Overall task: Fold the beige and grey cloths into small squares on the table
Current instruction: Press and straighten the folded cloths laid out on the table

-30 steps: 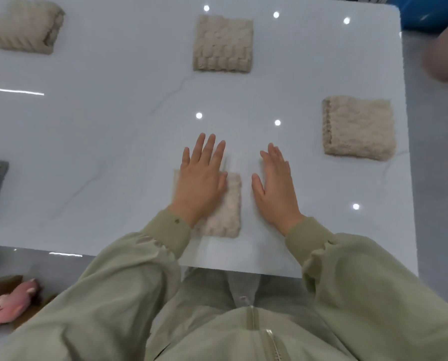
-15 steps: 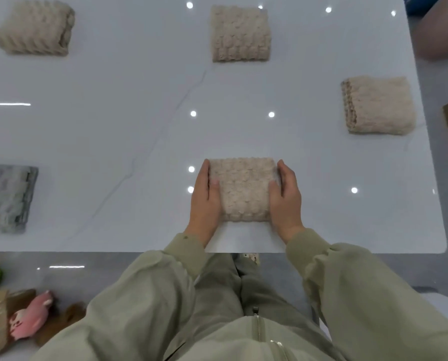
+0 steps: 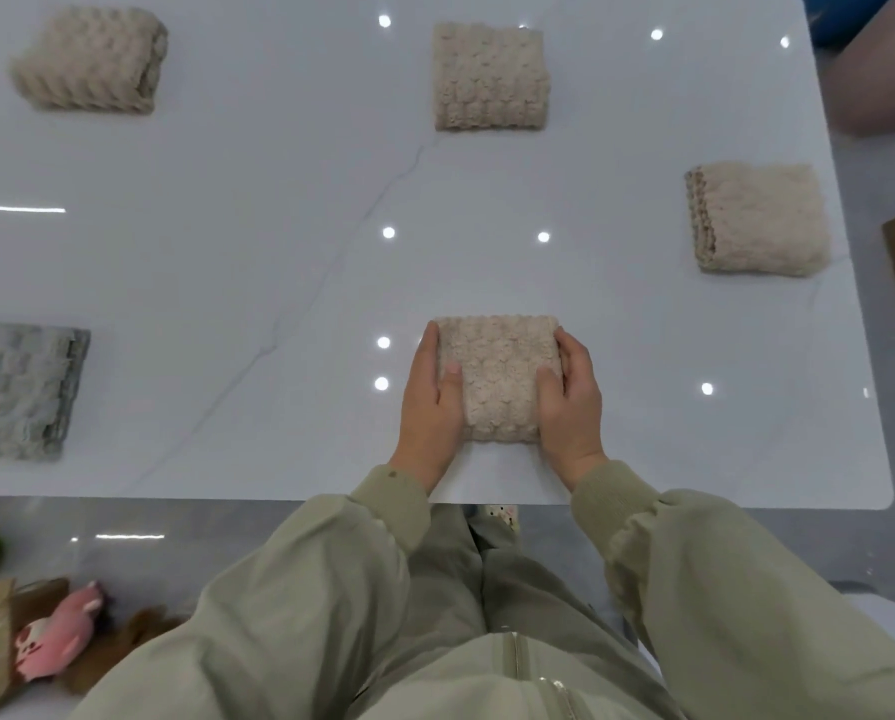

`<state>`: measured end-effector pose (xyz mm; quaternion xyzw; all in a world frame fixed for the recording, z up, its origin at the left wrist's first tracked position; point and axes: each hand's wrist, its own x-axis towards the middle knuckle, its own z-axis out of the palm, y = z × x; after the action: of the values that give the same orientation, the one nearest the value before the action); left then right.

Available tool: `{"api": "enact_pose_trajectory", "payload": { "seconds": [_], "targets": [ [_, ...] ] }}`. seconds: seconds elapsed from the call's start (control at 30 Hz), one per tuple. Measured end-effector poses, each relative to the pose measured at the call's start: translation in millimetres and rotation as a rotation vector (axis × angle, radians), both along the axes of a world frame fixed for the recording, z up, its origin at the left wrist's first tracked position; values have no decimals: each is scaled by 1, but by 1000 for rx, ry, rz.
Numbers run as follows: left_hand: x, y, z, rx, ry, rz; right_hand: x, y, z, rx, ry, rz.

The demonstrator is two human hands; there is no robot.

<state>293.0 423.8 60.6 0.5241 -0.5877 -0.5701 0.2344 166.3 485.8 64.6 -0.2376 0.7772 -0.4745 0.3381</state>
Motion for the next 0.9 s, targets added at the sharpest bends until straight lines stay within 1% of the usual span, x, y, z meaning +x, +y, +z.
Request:
{"api": "enact_pose_trajectory", "payload": {
  "seconds": [0.13, 0.3, 0.4, 0.43, 0.5, 0.6, 0.7, 0.8, 0.9],
  "targets": [
    [4, 1, -2, 9, 6, 8, -6, 6, -1, -11, -30, -27],
    [-3, 11, -2, -3, 22, -22, -2, 6, 1, 24, 8, -1],
    [0, 8, 1, 5, -10, -44, -7, 8, 5, 67, 12, 33],
    [2, 6, 1, -25, -49, -68, -10, 9, 7, 89, 25, 66],
    [8, 1, 2, -175, -196, -158, -14, 12, 10, 134, 108, 152],
    [13, -5, 7, -433, -451, -348, -19, 9, 15, 186, 334, 279],
    [17, -8, 12, -586, -668, -467, -14, 0, 19, 257, 589, 467],
    [31, -9, 16, -653, -832, -478, -2, -12, 23, 253, 750, 636],
    [56, -8, 22, -639, -911, -435, 18, -26, 27, 245, 798, 724]
  ]
}}
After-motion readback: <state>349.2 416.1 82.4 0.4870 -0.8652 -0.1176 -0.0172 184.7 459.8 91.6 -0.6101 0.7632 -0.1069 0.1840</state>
